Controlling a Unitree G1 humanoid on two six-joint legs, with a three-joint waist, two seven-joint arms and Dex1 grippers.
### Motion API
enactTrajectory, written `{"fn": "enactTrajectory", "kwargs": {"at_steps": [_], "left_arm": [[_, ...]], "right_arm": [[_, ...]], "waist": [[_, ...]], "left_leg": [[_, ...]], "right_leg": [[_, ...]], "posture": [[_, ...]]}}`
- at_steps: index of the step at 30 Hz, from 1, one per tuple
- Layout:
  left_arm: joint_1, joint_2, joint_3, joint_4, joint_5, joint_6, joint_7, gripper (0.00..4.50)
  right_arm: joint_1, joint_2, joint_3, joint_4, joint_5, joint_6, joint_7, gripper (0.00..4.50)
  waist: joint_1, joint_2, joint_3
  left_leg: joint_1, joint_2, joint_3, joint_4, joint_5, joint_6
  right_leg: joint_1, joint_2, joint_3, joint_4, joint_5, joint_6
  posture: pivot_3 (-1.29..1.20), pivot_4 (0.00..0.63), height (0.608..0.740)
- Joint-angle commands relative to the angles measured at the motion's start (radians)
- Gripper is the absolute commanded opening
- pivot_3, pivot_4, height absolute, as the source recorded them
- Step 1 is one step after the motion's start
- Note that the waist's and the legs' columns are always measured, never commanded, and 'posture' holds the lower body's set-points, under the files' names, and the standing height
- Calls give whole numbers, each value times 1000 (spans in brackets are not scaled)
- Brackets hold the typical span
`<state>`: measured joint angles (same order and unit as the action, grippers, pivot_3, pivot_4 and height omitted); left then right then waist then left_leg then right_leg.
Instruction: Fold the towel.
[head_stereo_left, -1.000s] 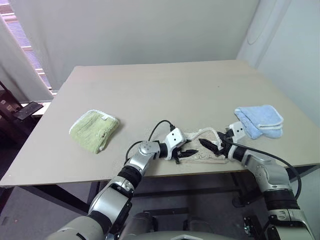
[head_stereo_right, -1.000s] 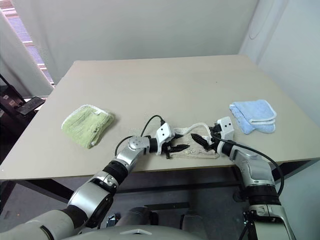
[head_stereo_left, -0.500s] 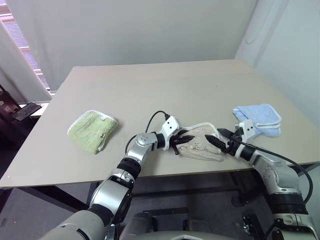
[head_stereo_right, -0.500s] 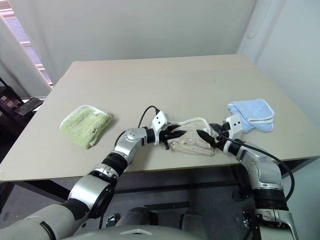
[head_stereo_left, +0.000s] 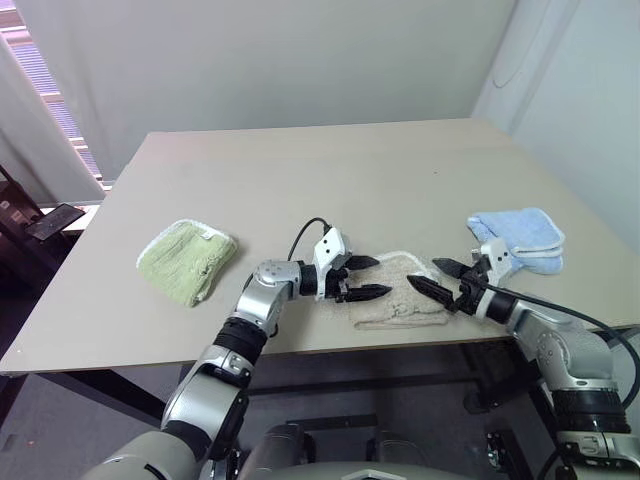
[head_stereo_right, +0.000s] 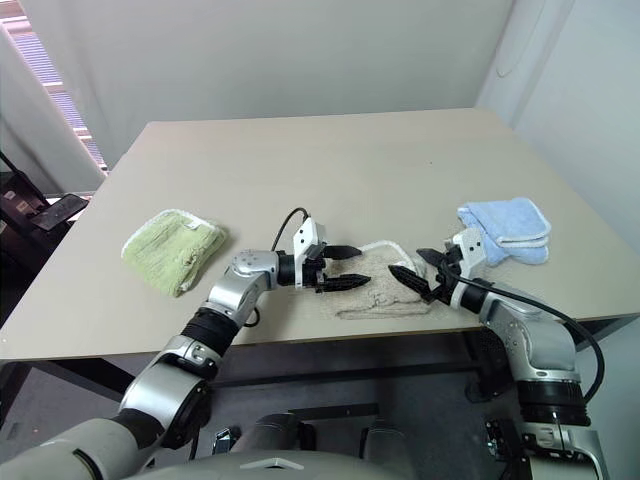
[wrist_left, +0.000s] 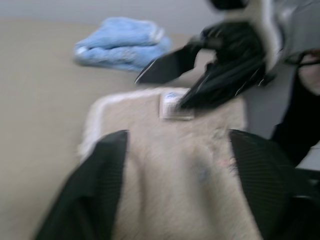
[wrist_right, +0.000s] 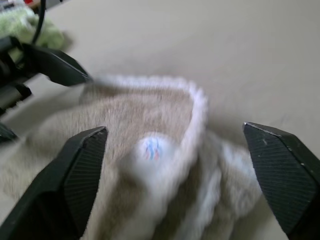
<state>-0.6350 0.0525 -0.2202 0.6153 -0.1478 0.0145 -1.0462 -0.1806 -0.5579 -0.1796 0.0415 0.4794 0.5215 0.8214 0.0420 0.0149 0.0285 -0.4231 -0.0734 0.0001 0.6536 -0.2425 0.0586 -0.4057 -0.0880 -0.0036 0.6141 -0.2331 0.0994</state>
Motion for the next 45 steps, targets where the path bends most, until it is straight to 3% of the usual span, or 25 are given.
{"fn": "enactTrajectory", "kwargs": {"at_steps": [1,5,8,15,18,22,33,45], "left_arm": [[-14,6,6,-19,32,-76,56,3711],[-7,35,50,-81,-40,10,19,3711],[-9,100,93,-179,-117,218,7,3711],[98,379,194,-516,-308,688,-39,3711],[147,456,250,-582,-384,811,-32,3711],[236,527,267,-656,-401,841,-17,3711],[381,516,260,-830,-510,926,66,3711],[386,485,196,-857,-525,923,94,3711]], "right_arm": [[-14,-24,-58,-70,49,8,5,4500],[-6,-33,-139,-148,164,110,-22,4500],[4,-60,-204,-211,301,291,-58,4500],[-56,-238,-296,14,498,752,-60,4500],[-76,-277,-246,98,464,786,-26,4500],[-105,-296,-157,186,415,789,27,4500],[-288,-230,52,401,283,746,141,4500],[-322,-165,155,428,218,760,235,4500]], "waist": [[0,0,0],[-1,0,0],[-3,0,0],[-7,1,0],[-4,0,0],[-5,1,0],[-6,1,0],[-8,1,0]], "left_leg": [[0,0,0,0,0,0],[-1,0,0,-1,0,0],[-1,0,0,-1,0,0],[-1,1,0,-1,0,0],[-1,1,0,-1,0,0],[0,1,0,-2,0,0],[-1,1,0,-3,0,0],[0,1,1,-4,0,-1]], "right_leg": [[0,0,0,0,0,0],[-1,0,0,0,1,1],[-2,0,0,0,0,0],[-1,0,0,0,0,-1],[-2,0,0,0,-1,-1],[-1,-1,0,0,-1,-1],[-3,-1,0,-1,-1,-1],[-3,-1,0,-1,0,-2]], "posture": [[0,0,736],[0,0,736],[0,0,736],[0,0,736],[0,0,736],[0,0,736],[0,0,736],[0,0,736]]}}
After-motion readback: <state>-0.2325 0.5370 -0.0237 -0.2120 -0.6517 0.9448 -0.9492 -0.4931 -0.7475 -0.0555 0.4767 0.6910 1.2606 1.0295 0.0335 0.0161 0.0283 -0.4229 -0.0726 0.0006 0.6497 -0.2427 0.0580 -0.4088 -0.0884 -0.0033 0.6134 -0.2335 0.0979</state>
